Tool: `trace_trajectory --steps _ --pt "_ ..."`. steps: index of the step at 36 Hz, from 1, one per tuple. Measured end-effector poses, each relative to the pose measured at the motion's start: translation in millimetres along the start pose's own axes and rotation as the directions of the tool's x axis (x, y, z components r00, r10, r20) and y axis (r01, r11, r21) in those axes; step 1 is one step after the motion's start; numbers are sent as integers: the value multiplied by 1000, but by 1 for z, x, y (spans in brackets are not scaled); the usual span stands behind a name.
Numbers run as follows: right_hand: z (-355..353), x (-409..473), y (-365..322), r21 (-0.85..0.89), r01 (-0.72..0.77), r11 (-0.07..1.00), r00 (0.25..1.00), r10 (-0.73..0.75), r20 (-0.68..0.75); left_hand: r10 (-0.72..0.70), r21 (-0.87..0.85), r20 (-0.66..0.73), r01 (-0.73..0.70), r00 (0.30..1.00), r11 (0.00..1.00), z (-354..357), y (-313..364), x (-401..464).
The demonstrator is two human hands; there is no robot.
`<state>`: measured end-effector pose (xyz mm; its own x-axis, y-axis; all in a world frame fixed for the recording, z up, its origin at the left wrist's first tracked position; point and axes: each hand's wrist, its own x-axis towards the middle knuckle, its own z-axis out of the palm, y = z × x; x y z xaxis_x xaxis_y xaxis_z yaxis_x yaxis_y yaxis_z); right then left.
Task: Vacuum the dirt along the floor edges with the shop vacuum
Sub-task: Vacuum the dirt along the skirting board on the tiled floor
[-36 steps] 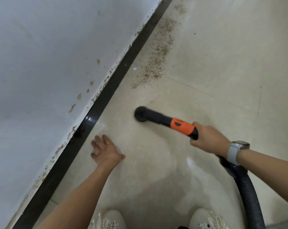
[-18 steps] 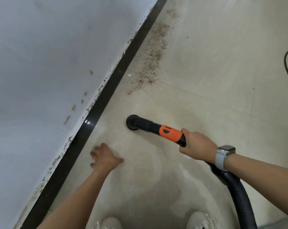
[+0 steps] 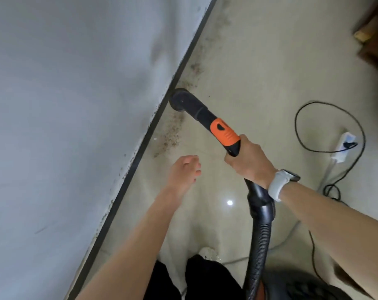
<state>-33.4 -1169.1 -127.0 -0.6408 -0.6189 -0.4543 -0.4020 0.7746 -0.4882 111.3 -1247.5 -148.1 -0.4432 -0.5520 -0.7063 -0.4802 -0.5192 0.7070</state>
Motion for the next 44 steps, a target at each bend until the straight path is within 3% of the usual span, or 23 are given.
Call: trace_trajectory --steps 4,8,11,15,24,27,31,37,44 --pt "-81 -32 -50 104 40 994 999 -39 -12 28 -109 24 -26 999 994 26 86 -60" --pt "-145 -63 -88 84 77 994 995 -81 51 84 -290 33 -71 996 954 44 158 -106" --pt "-179 -77 -110 2 115 993 986 -114 123 106 -405 -32 -110 994 908 53 202 -123" --pt "-210 -86 -138 -66 177 982 970 -162 182 33 -429 -172 -105 984 897 55 244 -131" --pt "-239 -48 -173 -127 167 978 949 -125 289 -47 -514 -276 -106 960 851 56 288 -101" --pt "-244 -24 -183 -219 242 945 928 -159 337 -123 -551 -322 -81 939 831 51 300 -83" --pt "-254 8 -203 -316 369 874 882 -221 417 -178 -634 -354 -95 918 767 40 313 -65" --pt "-255 47 -229 -341 531 776 805 -337 488 -132 -675 -465 -254 875 692 24 332 -46" --pt "-253 90 -220 -290 690 663 652 -395 647 -269 -707 -572 -300 775 641 36 321 -21"
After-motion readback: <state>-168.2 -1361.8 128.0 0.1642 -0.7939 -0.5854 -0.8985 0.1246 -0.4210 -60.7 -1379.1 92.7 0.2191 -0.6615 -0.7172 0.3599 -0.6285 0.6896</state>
